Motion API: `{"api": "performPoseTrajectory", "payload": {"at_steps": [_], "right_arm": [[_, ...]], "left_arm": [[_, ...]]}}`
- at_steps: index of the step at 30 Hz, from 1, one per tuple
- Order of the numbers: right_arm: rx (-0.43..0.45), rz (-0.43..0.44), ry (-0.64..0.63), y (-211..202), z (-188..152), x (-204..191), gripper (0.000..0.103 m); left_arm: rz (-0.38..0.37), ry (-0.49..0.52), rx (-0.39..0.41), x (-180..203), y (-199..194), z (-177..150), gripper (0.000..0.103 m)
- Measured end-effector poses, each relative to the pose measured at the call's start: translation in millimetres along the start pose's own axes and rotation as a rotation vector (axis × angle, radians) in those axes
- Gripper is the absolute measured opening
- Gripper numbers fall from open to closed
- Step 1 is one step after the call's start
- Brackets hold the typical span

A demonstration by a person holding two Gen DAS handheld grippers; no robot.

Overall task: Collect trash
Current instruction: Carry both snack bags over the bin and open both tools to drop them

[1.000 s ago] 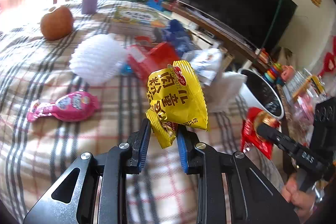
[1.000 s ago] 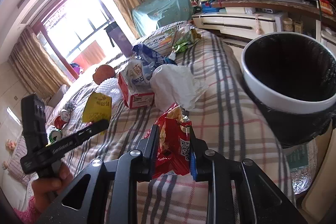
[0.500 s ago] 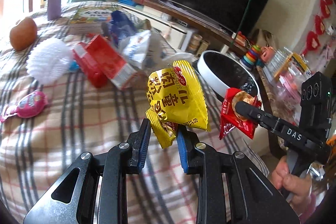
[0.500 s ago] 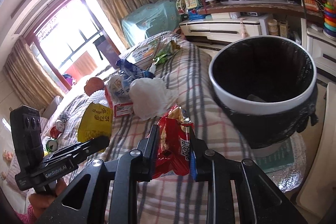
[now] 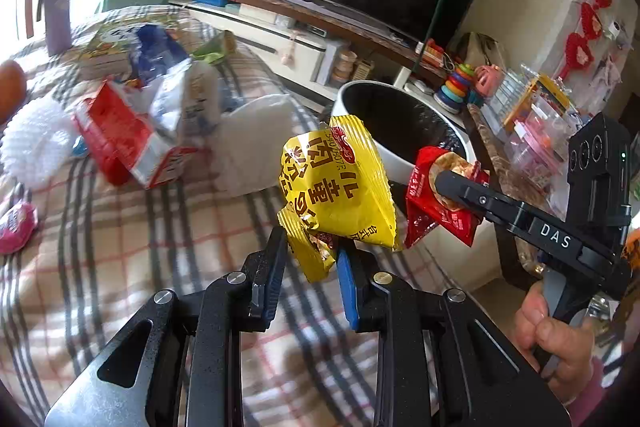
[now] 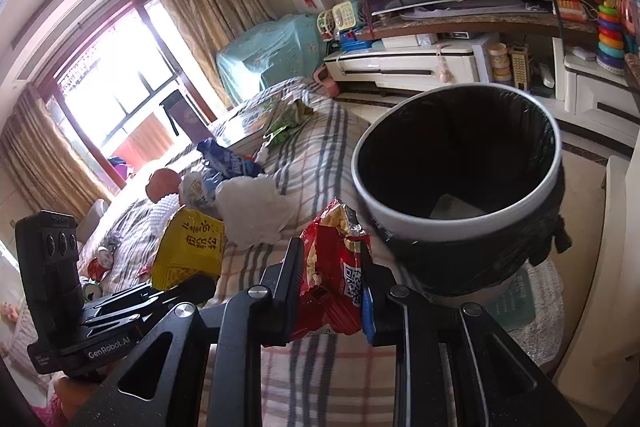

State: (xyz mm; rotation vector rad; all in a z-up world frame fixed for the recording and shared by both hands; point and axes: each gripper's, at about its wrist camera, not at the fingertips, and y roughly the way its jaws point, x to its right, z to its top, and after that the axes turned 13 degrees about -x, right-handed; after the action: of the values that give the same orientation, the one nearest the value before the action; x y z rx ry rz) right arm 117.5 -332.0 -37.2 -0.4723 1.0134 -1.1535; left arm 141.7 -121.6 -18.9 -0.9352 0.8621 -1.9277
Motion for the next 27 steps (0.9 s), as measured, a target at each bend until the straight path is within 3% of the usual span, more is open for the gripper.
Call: {"api": "performPoseTrajectory", "payload": {"at_steps": [11,27], "right_arm": [[0.032,-0.030,0.026,-13,12,22,0.024],[0.059,-0.089,0.054,-21,51,67,0.025]], "left_arm": [[-0.015,0.053,-0.012,21,10,22,0.023],[-0.034,0.136,-0.026,58,30,81,0.023]]}}
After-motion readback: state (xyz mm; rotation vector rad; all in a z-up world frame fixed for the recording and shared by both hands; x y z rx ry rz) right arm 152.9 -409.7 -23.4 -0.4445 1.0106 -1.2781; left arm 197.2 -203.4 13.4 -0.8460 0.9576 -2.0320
